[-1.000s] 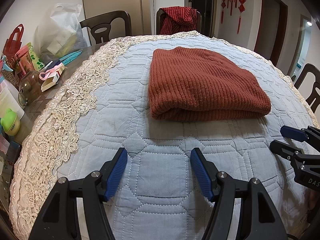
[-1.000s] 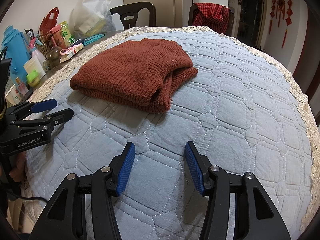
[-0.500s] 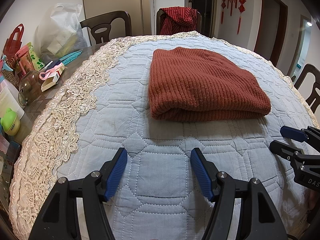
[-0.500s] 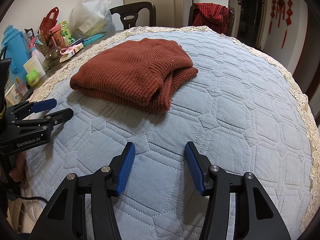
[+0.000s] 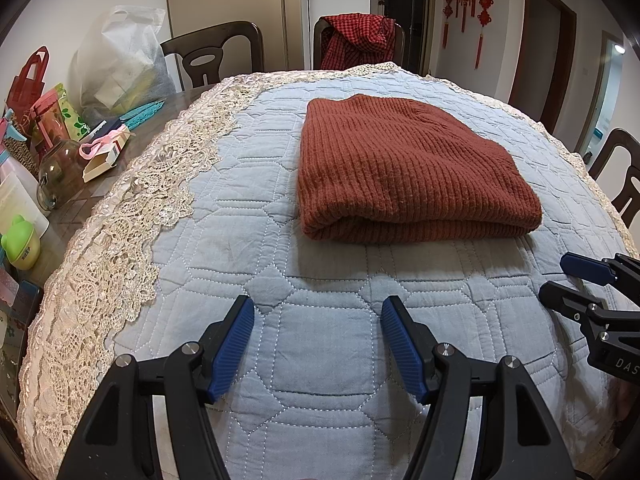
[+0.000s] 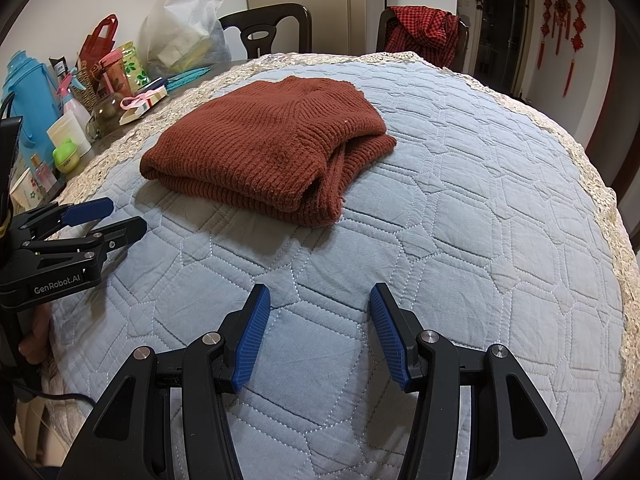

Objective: Fold small clothes

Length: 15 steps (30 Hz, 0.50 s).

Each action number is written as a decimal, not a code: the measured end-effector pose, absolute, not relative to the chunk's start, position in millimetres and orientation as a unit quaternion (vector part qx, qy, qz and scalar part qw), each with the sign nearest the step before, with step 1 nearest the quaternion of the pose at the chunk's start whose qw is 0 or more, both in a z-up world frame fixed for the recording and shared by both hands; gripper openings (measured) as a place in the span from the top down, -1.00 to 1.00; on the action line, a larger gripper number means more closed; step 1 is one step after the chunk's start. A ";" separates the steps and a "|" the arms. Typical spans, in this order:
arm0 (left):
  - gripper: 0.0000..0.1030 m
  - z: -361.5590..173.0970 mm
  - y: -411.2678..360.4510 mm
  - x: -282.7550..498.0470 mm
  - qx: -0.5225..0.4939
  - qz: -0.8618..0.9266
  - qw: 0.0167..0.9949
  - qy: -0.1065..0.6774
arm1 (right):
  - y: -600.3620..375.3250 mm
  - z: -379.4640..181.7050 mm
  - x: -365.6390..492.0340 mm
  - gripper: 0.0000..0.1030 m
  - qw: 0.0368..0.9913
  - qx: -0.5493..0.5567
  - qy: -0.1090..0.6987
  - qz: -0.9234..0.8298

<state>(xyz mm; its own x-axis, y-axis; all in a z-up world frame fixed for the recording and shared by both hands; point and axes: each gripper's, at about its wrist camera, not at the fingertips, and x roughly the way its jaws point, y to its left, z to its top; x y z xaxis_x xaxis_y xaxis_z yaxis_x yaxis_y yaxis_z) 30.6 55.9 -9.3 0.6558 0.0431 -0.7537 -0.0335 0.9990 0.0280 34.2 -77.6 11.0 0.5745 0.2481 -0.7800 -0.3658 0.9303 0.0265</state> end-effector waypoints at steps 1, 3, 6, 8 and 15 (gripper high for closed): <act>-0.34 -9.3 55.9 30.6 0.006 0.021 0.910 0.414 | -76.1 11.0 33.9 -0.03 0.885 -0.069 0.427 0.174; -0.34 -9.4 55.4 29.3 0.005 0.022 0.910 0.414 | -77.6 11.0 34.2 -0.03 0.885 -0.069 0.427 0.174; -0.34 -9.3 55.5 29.4 0.005 0.022 0.910 0.415 | -78.0 11.0 34.2 -0.03 0.885 -0.069 0.427 0.174; -0.34 -9.4 55.4 29.4 0.005 0.022 0.910 0.415 | -78.1 11.0 34.2 -0.03 0.885 -0.068 0.427 0.174; -0.34 -9.2 55.5 29.3 0.006 0.023 0.910 0.415 | -78.8 10.9 34.3 -0.03 0.885 -0.068 0.427 0.174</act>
<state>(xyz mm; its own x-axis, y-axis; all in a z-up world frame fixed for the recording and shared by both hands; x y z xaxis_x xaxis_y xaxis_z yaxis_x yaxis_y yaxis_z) 29.3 55.5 -9.2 0.6551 0.0457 -0.7542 -0.0364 0.9989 0.0289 34.3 -78.8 10.9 0.5742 0.2491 -0.7799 -0.3658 0.9303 0.0279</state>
